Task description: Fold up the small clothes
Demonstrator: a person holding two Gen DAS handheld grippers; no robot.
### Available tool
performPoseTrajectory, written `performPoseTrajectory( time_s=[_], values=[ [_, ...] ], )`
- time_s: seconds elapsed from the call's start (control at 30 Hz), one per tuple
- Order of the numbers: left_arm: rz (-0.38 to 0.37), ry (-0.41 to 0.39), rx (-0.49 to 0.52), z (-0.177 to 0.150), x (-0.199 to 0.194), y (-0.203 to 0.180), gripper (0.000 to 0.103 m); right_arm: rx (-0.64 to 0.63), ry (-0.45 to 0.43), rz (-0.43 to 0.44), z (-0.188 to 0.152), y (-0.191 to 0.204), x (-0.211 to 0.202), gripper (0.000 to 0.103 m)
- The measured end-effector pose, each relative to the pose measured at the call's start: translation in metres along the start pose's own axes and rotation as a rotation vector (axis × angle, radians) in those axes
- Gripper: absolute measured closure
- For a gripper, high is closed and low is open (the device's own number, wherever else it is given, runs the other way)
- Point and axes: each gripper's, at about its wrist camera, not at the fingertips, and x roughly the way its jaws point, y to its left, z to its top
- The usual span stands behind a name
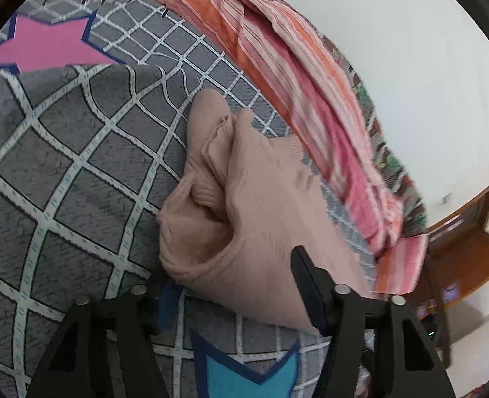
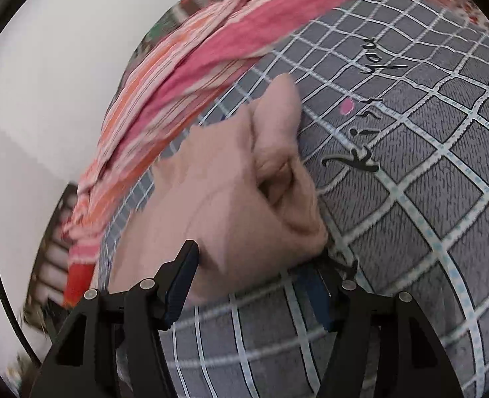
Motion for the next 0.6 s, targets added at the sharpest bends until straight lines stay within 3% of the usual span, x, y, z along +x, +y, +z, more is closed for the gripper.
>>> performPoseTrajectory(
  time_s=[0.03,0.07,0.1,0.13,0.2,0.27,0.6],
  values=[
    [0.03,-0.004,0.019,0.001,0.001,-0.002,0.061,0.009,-0.001,-0.02,0.003,0.0,0.003,0.053],
    [0.058,-0.006,0.031,0.002,0.003,-0.003,0.066,0.01,0.005,-0.038,0.005,0.0,0.007,0.071],
    [0.075,-0.001,0.027,0.003,0.005,-0.003,0.078,0.005,0.025,-0.031,0.007,0.0,0.011,0.092],
    [0.068,0.009,0.01,0.004,0.007,-0.001,0.091,0.004,0.044,-0.022,0.008,-0.001,0.015,0.093],
    [0.032,0.021,-0.039,0.006,0.008,0.006,0.093,-0.006,0.032,-0.019,0.01,-0.001,0.012,0.094],
    [-0.006,-0.025,-0.041,0.003,-0.004,0.007,0.094,-0.016,0.003,-0.007,0.009,0.001,0.0,0.095],
    [-0.017,0.013,0.053,-0.043,-0.052,-0.013,0.094,-0.079,0.012,0.001,-0.019,-0.015,-0.057,0.095]
  ],
)
